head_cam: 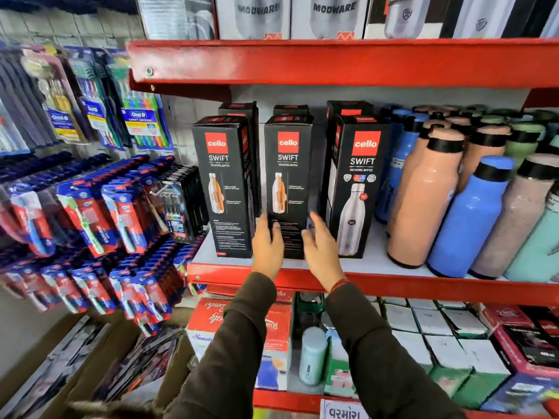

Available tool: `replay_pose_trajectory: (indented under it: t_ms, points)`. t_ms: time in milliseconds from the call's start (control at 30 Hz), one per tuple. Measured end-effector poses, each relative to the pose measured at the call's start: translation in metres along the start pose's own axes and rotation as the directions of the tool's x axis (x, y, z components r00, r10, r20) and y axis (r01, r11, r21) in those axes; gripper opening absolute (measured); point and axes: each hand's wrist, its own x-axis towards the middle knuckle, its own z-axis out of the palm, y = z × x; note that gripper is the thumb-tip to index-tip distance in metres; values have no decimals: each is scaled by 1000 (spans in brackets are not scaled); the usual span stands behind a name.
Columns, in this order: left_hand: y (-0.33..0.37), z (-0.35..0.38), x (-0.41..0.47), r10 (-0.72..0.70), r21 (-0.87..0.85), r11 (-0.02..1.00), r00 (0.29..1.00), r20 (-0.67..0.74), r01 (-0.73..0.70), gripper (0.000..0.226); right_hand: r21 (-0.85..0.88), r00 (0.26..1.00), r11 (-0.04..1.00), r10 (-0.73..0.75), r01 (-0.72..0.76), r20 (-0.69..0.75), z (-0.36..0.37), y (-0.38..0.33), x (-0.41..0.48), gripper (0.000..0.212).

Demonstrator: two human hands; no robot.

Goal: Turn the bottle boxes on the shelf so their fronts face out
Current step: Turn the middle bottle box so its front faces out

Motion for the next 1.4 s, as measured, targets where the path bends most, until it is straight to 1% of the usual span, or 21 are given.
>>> replay_pose_trajectory:
  t_ms: [67,133,267,400,467,567,633,733,800,867,933,1033,1100,1267,1400]
  points:
    - [0,-5,1,-41,5,999,999,10,41,47,15,1000,1000,22,-22,22,5,2,0,58]
    - [-1,-7,4,-65,7,998,998,-23,65,43,22,999,999,23,-24,30,9,7,0,69]
    - [-3,-11,6,-122,-134,984,991,-53,114,38,42,1000,999,26,-26,4,15,10,-4,91]
    - [3,-16,2,-85,-281,957,995,-51,67,32,37,998,999,21,-19,-56,14,4,-2,99]
    - [7,-17,-1,-81,-375,925,996,-46,58,31,49,996,999,14,-9,-92,12,-1,2,101]
    - [13,-18,-1,-70,-417,908,995,-71,34,31,57,990,998,18,-10,-139,12,-6,6,106]
    - [14,-18,0,-57,-416,909,994,-90,15,31,57,986,998,19,-10,-168,13,-10,7,105]
    - [10,-20,2,-39,-407,913,993,-108,-8,32,57,980,998,2,10,-201,12,-15,7,97]
    - [4,-20,5,29,-339,939,995,-96,-60,26,68,980,998,-2,16,-201,10,-17,6,92]
    - [0,-18,11,88,-244,965,995,-37,-94,36,75,983,997,-3,17,-183,8,-18,6,90]
    - [0,-15,18,68,-219,974,997,37,-58,47,74,988,997,-7,19,-157,7,-17,6,91]
    - [0,-13,22,-9,-258,966,998,63,25,48,66,993,998,-15,24,-121,6,-16,5,95]
    - [-1,-14,21,-24,-292,955,997,72,44,45,64,995,997,-27,33,-100,4,-15,4,99]
    - [-9,-18,20,31,-322,947,995,95,1,47,93,1000,996,8,-5,-29,0,-9,6,103]
    - [-8,-20,19,64,-341,939,997,48,-44,42,75,1000,997,5,-7,29,-2,-7,11,96]
